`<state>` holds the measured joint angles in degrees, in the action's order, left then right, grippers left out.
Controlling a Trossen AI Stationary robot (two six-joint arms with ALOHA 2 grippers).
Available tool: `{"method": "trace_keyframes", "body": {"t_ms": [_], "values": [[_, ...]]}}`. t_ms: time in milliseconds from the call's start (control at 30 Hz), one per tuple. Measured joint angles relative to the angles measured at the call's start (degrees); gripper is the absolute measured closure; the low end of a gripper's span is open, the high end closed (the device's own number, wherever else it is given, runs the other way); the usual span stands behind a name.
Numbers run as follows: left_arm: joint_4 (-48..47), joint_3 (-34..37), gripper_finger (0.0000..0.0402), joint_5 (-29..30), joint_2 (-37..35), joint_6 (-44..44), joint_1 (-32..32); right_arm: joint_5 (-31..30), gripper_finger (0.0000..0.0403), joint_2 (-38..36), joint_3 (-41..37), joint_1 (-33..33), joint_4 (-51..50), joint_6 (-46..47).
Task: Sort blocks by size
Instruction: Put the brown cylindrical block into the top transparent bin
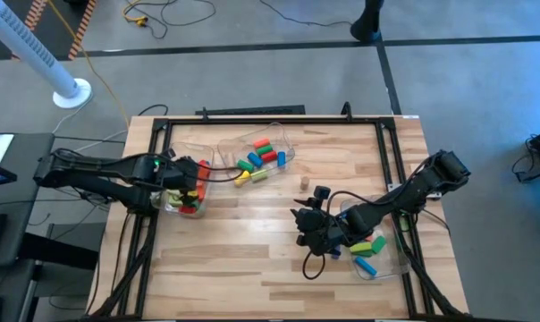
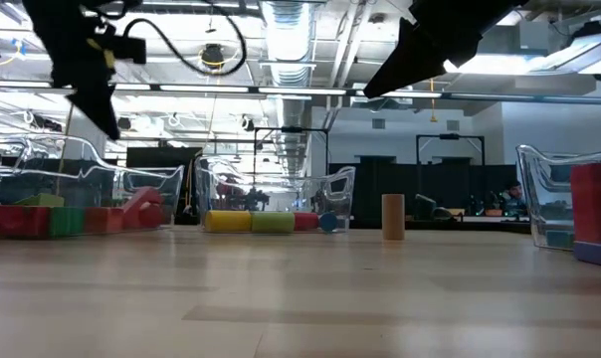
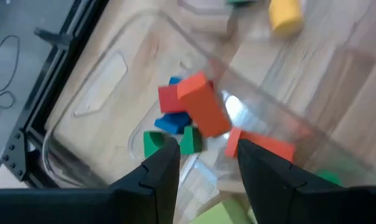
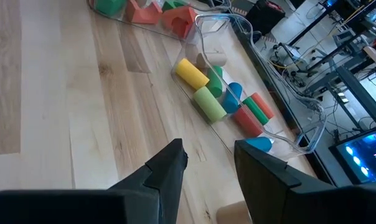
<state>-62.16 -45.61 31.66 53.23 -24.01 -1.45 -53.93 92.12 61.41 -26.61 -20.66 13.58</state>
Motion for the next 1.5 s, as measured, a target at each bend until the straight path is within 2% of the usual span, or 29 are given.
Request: {"method": "trace_keyframes", "body": {"t_ms": [200,400,500,767,967,1067,1200,1500], "values": [[3.07,-4.93,0.0246,-1.75,-0.04,1.41,-0.57,0.02,0.023,0.0,0.0,0.0,-0.12,-0.02],[18.59,-5.54,0.0246,-10.98,0.56,10.1,-3.4,0.02,0.023,0.0,0.0,0.0,-0.32,-0.02],[25.26,-5.54,0.0246,-13.75,2.08,13.37,-5.71,0.02,0.023,0.0,0.0,0.0,-0.93,0.03],[34.15,-5.54,0.0246,-14.17,10.7,19.04,-11.33,1.03,0.023,0.01,0.0,-0.02,-8.99,7.29],[39.18,-5.54,0.0246,-14.09,18.79,22.16,-12.61,1.89,0.023,0.02,0.0,0.0,-15.33,13.55],[41.73,-5.54,0.0246,-14.06,22.03,23.41,-12.85,3.81,0.023,0.02,0.0,0.83,-18.73,16.1],[45.39,-5.52,0.0246,-14.35,25.91,24.61,-12.9,10.04,0.023,0.02,0.0,5.17,-22.33,16.63],[53.72,-4.93,0.0246,-15.04,33.04,26.66,-13.96,22.14,0.023,-1.49,-0.02,16.55,-22.58,7.36]]}}
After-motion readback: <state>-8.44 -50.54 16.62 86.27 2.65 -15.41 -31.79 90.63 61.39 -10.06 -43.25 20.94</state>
